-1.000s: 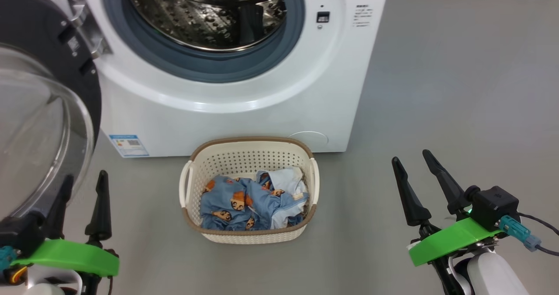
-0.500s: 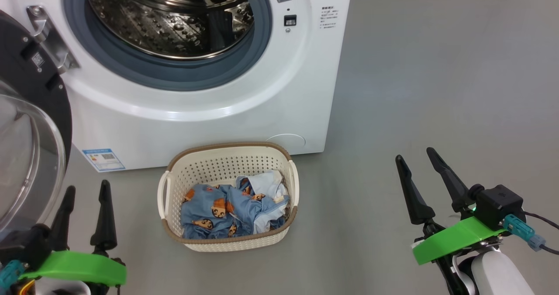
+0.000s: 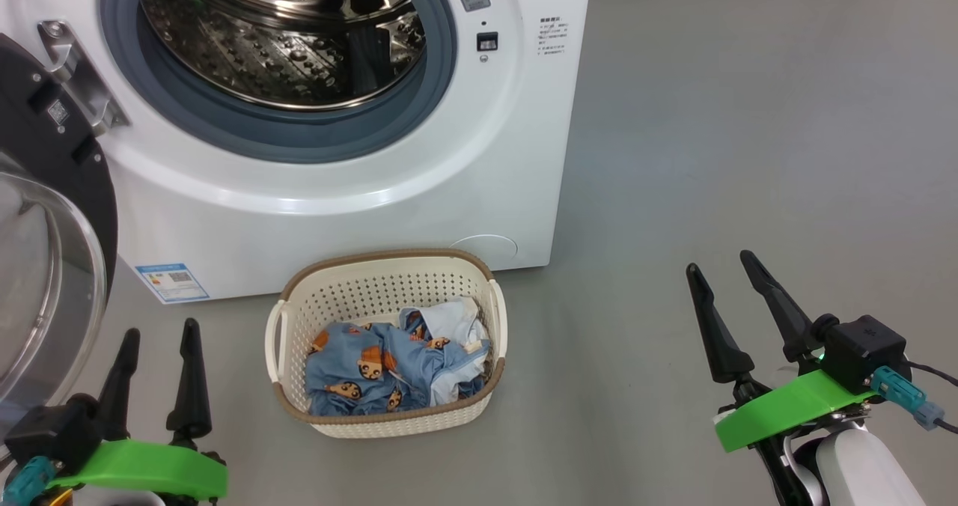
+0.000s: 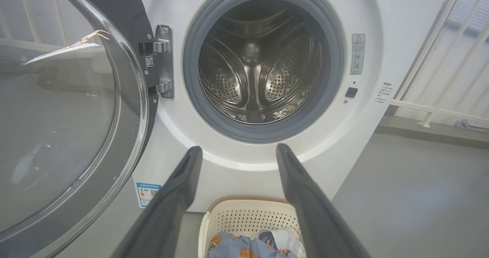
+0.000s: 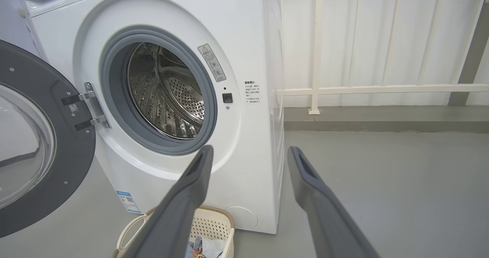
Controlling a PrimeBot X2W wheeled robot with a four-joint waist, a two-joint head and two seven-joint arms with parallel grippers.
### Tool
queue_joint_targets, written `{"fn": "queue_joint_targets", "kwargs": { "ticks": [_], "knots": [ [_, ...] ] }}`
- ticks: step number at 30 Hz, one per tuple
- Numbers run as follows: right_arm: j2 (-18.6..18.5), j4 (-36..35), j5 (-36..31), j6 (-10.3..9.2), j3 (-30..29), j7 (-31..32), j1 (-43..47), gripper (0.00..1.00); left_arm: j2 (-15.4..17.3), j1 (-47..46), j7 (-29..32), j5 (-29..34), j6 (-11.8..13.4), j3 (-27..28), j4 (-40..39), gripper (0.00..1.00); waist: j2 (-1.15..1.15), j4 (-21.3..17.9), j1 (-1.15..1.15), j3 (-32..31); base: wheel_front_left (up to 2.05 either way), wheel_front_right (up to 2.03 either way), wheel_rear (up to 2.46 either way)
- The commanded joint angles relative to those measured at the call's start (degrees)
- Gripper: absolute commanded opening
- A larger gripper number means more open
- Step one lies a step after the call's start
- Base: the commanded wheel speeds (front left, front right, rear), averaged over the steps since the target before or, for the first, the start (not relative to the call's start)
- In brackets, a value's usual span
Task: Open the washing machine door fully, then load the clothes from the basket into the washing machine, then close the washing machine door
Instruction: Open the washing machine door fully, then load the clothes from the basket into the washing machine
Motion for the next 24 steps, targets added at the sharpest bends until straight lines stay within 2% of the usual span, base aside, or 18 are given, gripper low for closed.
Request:
{"fn": "queue_joint_targets", "kwargs": {
  "ticks": [1, 24],
  "knots": [
    [-0.3, -1.6, -0.1, 0.09, 1.0, -0.7, 0.1, 1.00, 1.3, -0.6, -0.4, 0.7, -0.1, 2.1, -1.5, 1.00, 0.00, 0.1, 0.00, 0.0, 0.00, 0.00, 0.00],
    [-0.2, -1.5, -0.2, 0.09, 0.2, -0.7, 0.3, 1.00, 0.7, -0.3, -0.4, 2.9, -0.7, 2.8, -0.9, 1.00, 0.00, 0.7, 0.00, -0.8, 0.00, 0.00, 0.00]
  ]
}}
